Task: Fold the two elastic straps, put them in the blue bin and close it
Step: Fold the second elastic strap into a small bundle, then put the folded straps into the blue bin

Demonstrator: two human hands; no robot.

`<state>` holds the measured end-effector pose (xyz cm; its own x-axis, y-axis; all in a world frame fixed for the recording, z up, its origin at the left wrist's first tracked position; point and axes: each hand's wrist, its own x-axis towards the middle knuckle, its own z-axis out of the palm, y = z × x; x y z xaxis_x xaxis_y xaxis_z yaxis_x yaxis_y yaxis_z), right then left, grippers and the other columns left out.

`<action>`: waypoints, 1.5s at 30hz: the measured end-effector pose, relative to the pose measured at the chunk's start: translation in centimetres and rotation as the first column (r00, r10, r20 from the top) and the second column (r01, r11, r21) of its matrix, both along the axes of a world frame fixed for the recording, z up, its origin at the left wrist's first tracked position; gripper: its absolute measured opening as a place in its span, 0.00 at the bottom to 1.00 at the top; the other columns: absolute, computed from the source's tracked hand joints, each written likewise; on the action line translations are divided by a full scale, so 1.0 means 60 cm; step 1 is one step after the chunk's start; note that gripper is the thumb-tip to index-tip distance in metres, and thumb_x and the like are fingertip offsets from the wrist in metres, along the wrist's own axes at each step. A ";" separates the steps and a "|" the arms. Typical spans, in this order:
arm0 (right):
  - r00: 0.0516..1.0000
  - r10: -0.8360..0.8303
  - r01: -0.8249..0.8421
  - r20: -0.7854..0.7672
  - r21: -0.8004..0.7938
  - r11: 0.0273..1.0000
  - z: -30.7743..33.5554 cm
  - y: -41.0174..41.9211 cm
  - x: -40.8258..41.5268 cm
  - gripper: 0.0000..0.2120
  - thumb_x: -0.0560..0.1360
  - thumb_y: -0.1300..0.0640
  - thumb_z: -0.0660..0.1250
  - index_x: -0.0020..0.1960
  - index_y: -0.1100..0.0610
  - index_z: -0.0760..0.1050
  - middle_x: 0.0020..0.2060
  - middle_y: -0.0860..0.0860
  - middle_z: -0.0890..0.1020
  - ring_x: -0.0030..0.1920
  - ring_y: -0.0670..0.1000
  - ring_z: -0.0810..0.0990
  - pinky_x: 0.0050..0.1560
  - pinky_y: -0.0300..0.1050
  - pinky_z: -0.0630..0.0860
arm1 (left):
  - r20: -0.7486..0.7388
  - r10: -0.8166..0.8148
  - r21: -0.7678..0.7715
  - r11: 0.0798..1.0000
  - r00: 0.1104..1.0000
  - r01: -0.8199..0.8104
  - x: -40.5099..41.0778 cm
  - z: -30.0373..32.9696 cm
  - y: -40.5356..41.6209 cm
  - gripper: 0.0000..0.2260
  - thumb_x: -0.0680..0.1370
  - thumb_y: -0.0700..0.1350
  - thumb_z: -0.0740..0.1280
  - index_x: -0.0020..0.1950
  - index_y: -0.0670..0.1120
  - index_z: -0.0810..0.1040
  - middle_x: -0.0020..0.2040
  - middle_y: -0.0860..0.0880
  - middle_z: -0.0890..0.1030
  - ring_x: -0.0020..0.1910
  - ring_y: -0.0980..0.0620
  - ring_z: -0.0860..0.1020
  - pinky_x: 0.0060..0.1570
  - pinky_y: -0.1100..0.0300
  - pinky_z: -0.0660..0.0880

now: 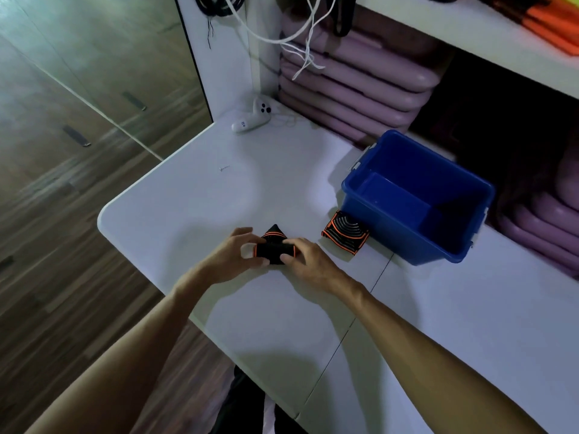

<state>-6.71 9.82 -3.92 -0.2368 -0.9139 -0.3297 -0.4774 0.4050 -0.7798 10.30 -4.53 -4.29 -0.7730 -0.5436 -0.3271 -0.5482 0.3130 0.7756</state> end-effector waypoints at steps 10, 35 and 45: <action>0.946 -0.278 0.295 0.168 -0.089 0.951 0.043 -0.005 0.002 0.45 0.71 0.51 0.75 0.79 0.50 0.51 0.65 0.47 0.69 0.60 0.46 0.74 0.55 0.41 0.78 | -0.235 -0.102 0.105 0.986 0.967 0.130 -0.045 0.057 -0.040 0.30 0.65 0.41 0.74 0.64 0.59 0.71 0.60 0.50 0.74 0.61 0.56 0.74 0.54 0.58 0.78; 0.739 -0.579 0.571 -0.344 -0.137 0.810 0.117 0.042 -0.307 0.30 0.71 0.58 0.75 0.70 0.59 0.68 0.61 0.54 0.71 0.62 0.53 0.73 0.67 0.42 0.67 | -0.264 -0.480 -0.276 0.869 0.836 0.412 -0.422 0.095 -0.052 0.26 0.79 0.49 0.57 0.76 0.48 0.58 0.72 0.47 0.69 0.69 0.50 0.70 0.69 0.59 0.65; 0.731 -0.521 0.581 -0.441 0.002 0.814 0.047 -0.035 -0.344 0.28 0.70 0.65 0.71 0.67 0.56 0.65 0.66 0.56 0.64 0.58 0.62 0.75 0.64 0.59 0.72 | -0.289 -0.473 -0.319 0.867 0.833 0.382 -0.416 0.074 -0.057 0.24 0.81 0.48 0.58 0.77 0.51 0.56 0.74 0.51 0.67 0.70 0.55 0.68 0.68 0.65 0.63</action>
<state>-27.35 7.75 -1.09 -0.8223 -0.5354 -0.1930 -0.3926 0.7792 -0.4886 -14.65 -7.92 0.15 -0.9824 -0.1568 0.1015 -0.0256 0.6513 0.7584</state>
